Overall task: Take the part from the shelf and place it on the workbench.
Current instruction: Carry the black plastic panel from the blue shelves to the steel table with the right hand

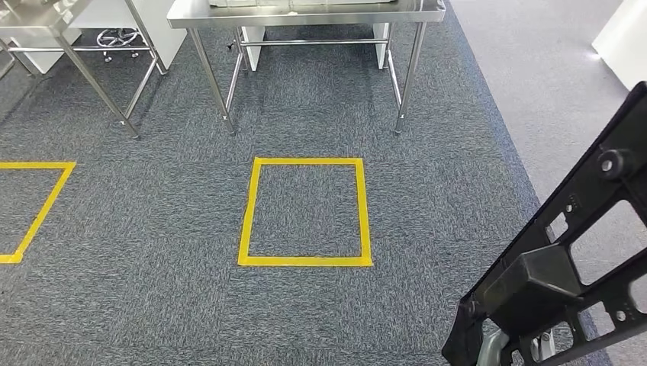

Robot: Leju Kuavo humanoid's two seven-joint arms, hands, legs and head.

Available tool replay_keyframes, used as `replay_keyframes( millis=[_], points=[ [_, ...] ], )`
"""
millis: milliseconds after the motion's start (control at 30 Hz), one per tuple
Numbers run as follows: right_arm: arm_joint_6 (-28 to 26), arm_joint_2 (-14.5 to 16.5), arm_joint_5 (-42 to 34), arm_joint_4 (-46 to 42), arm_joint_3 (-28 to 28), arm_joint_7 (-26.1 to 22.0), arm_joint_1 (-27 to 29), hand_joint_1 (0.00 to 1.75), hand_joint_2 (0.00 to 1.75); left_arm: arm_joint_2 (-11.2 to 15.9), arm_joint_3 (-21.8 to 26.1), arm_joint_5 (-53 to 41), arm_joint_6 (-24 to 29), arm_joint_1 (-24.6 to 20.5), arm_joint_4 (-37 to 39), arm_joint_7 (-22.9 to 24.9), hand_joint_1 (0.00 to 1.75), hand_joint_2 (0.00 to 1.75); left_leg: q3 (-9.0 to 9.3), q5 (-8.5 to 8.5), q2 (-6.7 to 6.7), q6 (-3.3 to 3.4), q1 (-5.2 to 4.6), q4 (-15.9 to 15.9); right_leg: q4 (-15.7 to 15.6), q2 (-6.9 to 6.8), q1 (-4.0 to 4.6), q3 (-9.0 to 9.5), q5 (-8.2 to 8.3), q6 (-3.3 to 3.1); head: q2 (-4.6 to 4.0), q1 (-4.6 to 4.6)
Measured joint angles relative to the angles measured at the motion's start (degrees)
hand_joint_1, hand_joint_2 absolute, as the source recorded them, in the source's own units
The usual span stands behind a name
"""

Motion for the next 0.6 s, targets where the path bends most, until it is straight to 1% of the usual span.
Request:
replay_keyframes(
  millis=[33,67,100,133,167,200,233,267,333,367,400,433,467,500,533,567,600],
  points=[
    [0.0,0.0,0.1,0.2,0.0,0.1,0.0,1.75,1.75,0.0,0.0,0.0,0.0,0.0,0.0,0.0,0.00,0.00,-0.77,0.34,0.00,0.05,0.00,1.1,0.0,0.12,0.09,0.08,-0.08,-0.06,0.01,-0.01],
    [0.0,0.0,0.1,0.3,0.0,0.1,-0.1,1.75,1.75,0.0,0.0,0.0,0.0,0.1,0.0,0.0,0.00,0.00,-0.39,1.85,-0.01,0.20,-0.01,-0.1,0.1,0.27,0.18,0.23,-0.17,-0.07,0.01,-0.01],
    [0.0,0.0,0.1,0.5,0.0,0.1,-0.1,1.75,1.75,0.0,0.0,0.0,0.0,0.1,0.0,0.0,0.00,0.00,1.04,4.14,-0.04,0.48,-0.04,-3.5,0.1,0.41,0.26,0.46,-0.30,-0.04,0.02,-0.01],
    [0.0,0.0,0.1,0.6,0.0,0.1,-0.2,1.75,1.75,0.1,0.0,0.0,0.0,0.1,0.0,0.0,0.00,0.00,2.89,6.27,-0.15,0.89,-0.12,-7.8,0.1,0.55,0.30,0.66,-0.43,0.04,0.02,0.00],
    [0.0,0.0,0.2,0.7,0.0,0.1,-0.2,1.75,1.75,0.2,0.0,0.0,0.0,0.1,0.0,0.0,0.00,0.00,4.50,7.69,-0.26,1.27,-0.24,-11.5,0.2,0.66,0.43,0.80,-0.58,0.22,0.02,0.03],
    [0.0,0.0,0.2,0.8,0.0,0.1,-0.3,1.75,1.75,0.3,0.0,0.0,0.0,0.0,0.0,0.0,0.00,0.00,5.56,8.41,-0.34,1.57,-0.39,-14.0,0.2,0.73,0.50,0.84,-0.69,0.47,0.02,0.03],
    [0.0,0.0,0.2,0.9,0.0,0.2,-0.4,1.75,1.75,0.3,0.0,0.0,0.0,0.0,0.0,0.0,0.00,0.00,5.96,8.41,-0.41,1.79,-0.53,-15.0,0.2,0.79,0.51,0.80,-0.75,0.77,0.02,0.04],
    [0.0,0.0,0.2,1.0,0.0,0.2,-0.4,1.75,1.75,0.4,0.0,0.0,0.0,0.0,0.0,0.1,0.00,0.00,5.98,8.32,-0.39,1.89,-0.64,-15.3,0.2,0.83,0.54,0.80,-0.77,1.09,0.02,0.04],
    [-0.1,0.0,0.2,1.2,0.0,0.3,-0.6,1.75,1.75,0.4,0.0,-0.1,0.0,0.0,0.0,0.2,0.00,0.00,6.35,8.57,-0.33,2.30,-0.40,-15.8,0.3,0.80,0.57,0.92,-1.02,1.75,0.02,0.05],
    [-0.1,0.0,0.2,1.4,0.0,0.3,-0.7,1.75,1.75,0.4,0.0,-0.1,0.0,0.0,0.0,0.3,0.00,0.00,6.60,8.76,-0.28,2.60,-0.21,-16.2,1.3,0.73,0.58,0.55,-1.73,2.04,0.02,0.14],
    [-0.2,0.0,0.2,1.5,0.0,0.3,-0.8,1.75,1.75,0.4,0.0,-0.2,0.1,0.0,0.0,0.4,0.00,0.00,6.87,8.90,-0.23,2.89,-0.03,-16.6,3.4,0.65,0.54,-0.46,-3.00,2.32,0.02,0.23],
    [-0.2,0.0,0.2,1.7,0.0,0.4,-0.9,1.75,1.75,0.4,0.0,-0.3,0.1,0.0,0.0,0.5,0.00,0.00,6.95,8.88,-0.18,3.11,-0.02,-16.7,6.8,0.56,0.37,-2.17,-4.67,2.54,0.01,0.32],
    [-0.2,0.0,0.2,1.9,0.0,0.4,-1.0,1.75,1.75,0.4,0.0,-0.3,0.1,0.0,0.0,0.6,0.00,0.00,6.98,8.79,-0.13,3.27,-0.04,-16.7,10.7,0.51,0.24,-4.30,-6.29,2.76,0.01,0.38],
    [-0.2,0.0,0.2,2.2,0.0,0.5,-1.0,1.75,1.75,0.4,0.0,-0.4,0.1,0.1,0.0,0.7,0.00,0.00,7.06,8.63,-0.11,3.30,-0.07,-16.7,13.9,0.47,0.11,-6.20,-7.21,2.96,0.01,0.38],
    [-0.1,0.0,0.2,2.4,0.0,0.5,-1.0,1.75,1.75,0.4,0.0,-0.4,0.1,0.1,0.0,0.7,0.00,0.00,7.24,8.41,-0.09,3.27,-0.08,-16.7,15.5,0.41,0.00,-7.31,-7.04,3.12,0.01,0.38],
    [-0.1,0.0,0.2,2.6,0.0,0.5,-1.0,1.75,1.75,0.4,0.0,-0.4,0.1,0.2,0.0,0.8,0.00,0.00,7.54,8.17,-0.09,3.17,-0.06,-16.7,14.8,0.34,-0.11,-7.28,-5.68,3.23,0.01,0.38],
    [0.0,0.0,0.3,2.8,0.0,0.6,-1.0,1.75,1.75,0.4,0.0,-0.5,0.1,0.2,0.0,0.8,0.00,0.00,7.98,7.86,-0.11,3.01,-0.04,-16.6,12.0,0.24,-0.24,-6.14,-3.47,3.27,0.01,0.38]
  ],
)
